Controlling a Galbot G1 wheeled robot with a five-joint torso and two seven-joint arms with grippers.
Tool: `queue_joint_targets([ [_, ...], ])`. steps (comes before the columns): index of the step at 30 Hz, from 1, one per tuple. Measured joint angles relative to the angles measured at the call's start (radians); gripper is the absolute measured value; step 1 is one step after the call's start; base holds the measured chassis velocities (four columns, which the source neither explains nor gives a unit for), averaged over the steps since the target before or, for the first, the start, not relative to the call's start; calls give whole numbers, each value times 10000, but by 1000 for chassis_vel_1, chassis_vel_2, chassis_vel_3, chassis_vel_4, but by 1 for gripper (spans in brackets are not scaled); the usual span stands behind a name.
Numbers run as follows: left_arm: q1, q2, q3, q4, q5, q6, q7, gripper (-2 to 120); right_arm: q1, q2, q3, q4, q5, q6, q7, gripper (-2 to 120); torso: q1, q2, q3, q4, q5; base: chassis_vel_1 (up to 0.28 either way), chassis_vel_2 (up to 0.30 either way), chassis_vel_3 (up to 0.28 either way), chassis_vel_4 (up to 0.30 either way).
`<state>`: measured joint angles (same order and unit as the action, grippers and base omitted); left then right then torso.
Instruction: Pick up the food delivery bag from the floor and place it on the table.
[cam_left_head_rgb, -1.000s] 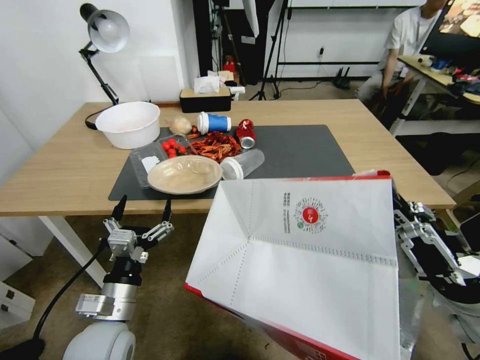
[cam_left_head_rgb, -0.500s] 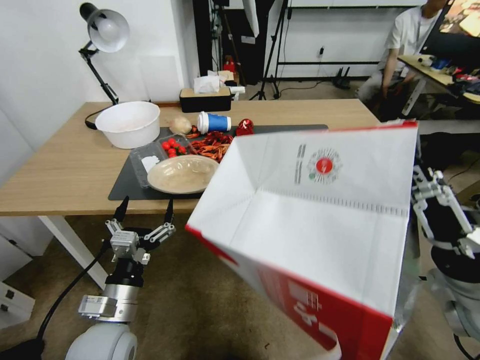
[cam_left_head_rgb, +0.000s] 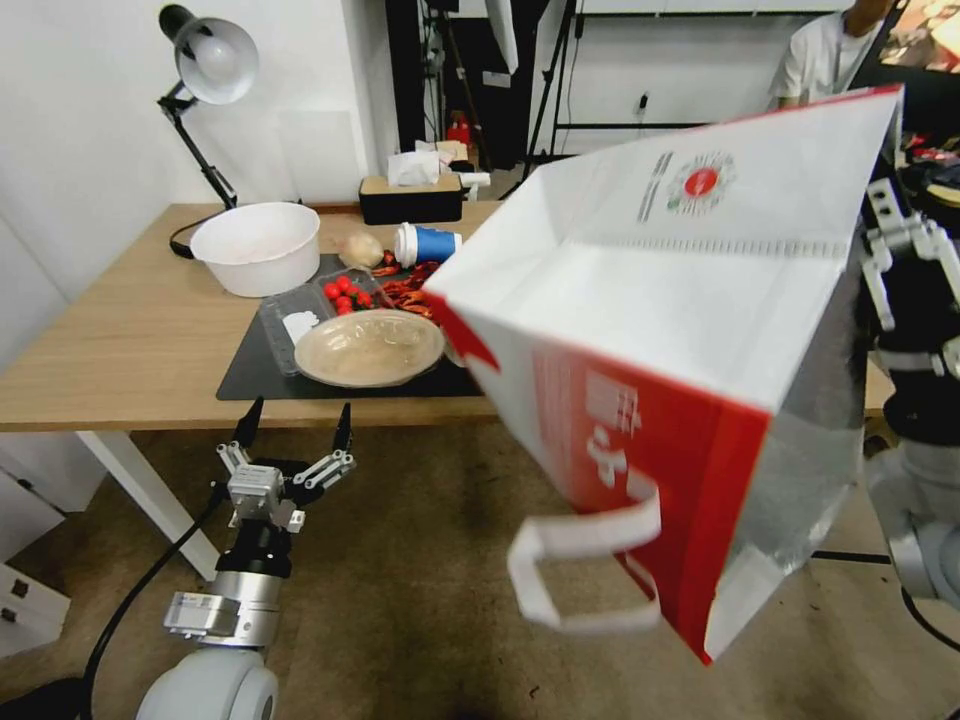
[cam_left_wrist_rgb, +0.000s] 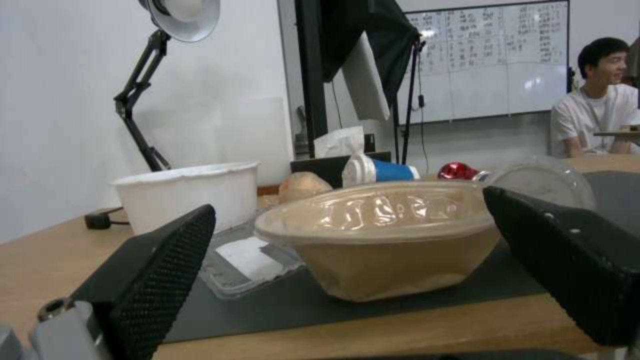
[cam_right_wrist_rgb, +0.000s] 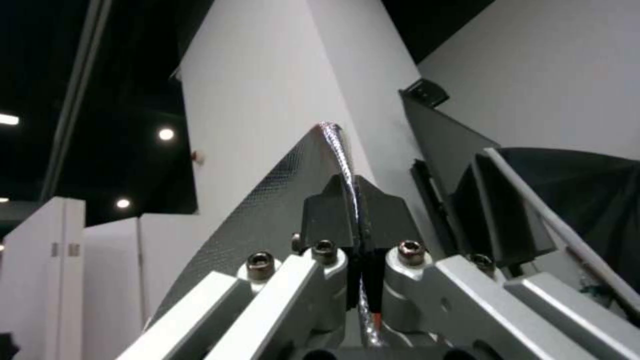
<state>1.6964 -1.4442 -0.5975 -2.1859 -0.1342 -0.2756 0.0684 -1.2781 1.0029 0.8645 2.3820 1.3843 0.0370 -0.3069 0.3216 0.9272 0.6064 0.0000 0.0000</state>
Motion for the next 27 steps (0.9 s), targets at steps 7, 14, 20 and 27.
queue_joint_targets([
  [7, 33, -67, 20, 138, 114, -91, -1, 100, 738, -227, -188, -142, -41, -30, 1159, 0, -2, -4, -2, -1, 0, 0, 0, 0, 0],
  [14, 79, -120, 47, 202, 224, -189, -4, 100, 1799, -355, -592, -489, 218, 83, 3580, 0, -3, -8, -3, 0, 0, 0, 0, 0, 0],
  [20, 72, -180, 95, 219, 298, -221, -4, 100, 2286, -434, -645, -966, 555, 125, 4229, 0, -5, -9, -5, 0, 0, 0, 0, 0, 0],
  [27, 81, -192, 97, 254, 343, -281, 2, 100, 2587, -250, -795, -1613, 729, 134, 4689, 0, -5, -10, -5, 0, 0, 0, 0, 0, 0],
])
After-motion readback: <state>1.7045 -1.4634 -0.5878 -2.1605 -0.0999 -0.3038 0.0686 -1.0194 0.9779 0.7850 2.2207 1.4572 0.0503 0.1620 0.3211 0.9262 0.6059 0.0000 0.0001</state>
